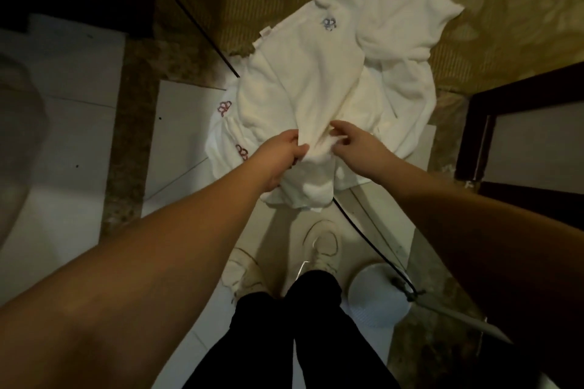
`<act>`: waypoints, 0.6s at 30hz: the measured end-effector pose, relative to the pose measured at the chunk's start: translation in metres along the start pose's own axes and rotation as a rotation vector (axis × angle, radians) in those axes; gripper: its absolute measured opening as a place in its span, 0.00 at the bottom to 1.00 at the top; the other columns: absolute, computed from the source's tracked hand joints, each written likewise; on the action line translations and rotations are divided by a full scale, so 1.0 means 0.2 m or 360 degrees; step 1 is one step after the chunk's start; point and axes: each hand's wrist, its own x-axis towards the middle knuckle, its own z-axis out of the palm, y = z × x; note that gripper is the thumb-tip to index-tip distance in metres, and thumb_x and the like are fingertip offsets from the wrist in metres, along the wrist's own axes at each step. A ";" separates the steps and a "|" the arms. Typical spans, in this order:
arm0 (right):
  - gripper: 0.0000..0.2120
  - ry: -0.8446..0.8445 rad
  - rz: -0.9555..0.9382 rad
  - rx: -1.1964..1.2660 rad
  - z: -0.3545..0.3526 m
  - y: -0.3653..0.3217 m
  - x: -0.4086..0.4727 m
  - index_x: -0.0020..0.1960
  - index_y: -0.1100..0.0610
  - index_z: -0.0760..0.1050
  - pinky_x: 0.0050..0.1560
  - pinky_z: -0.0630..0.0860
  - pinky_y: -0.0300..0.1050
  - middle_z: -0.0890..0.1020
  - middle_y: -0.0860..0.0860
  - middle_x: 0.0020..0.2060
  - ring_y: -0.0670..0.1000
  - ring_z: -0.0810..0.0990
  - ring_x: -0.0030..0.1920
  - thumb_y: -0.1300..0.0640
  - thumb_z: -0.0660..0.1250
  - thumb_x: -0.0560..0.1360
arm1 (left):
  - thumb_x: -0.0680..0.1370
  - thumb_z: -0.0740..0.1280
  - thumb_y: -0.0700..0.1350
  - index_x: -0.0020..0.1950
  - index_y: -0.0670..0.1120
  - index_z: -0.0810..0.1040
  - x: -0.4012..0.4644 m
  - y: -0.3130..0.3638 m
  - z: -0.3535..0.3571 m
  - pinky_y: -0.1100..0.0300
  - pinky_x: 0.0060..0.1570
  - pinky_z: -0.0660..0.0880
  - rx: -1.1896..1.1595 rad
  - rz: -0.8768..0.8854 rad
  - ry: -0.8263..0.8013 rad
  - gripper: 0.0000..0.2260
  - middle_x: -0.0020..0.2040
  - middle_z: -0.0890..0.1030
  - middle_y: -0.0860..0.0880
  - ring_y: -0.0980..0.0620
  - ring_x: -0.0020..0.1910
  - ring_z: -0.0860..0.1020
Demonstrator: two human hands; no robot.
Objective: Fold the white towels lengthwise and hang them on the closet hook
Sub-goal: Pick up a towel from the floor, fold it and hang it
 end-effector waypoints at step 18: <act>0.20 -0.0582 -0.1001 -0.1135 -0.55 -1.45 -1.22 0.67 0.46 0.77 0.70 0.62 0.55 0.67 0.44 0.74 0.49 0.62 0.73 0.45 0.70 0.76 | 0.78 0.67 0.48 0.48 0.62 0.83 -1.82 0.95 -0.54 0.63 0.47 0.73 0.0837 0.0454 -0.0031 0.08 0.50 0.84 0.56 0.55 0.52 0.80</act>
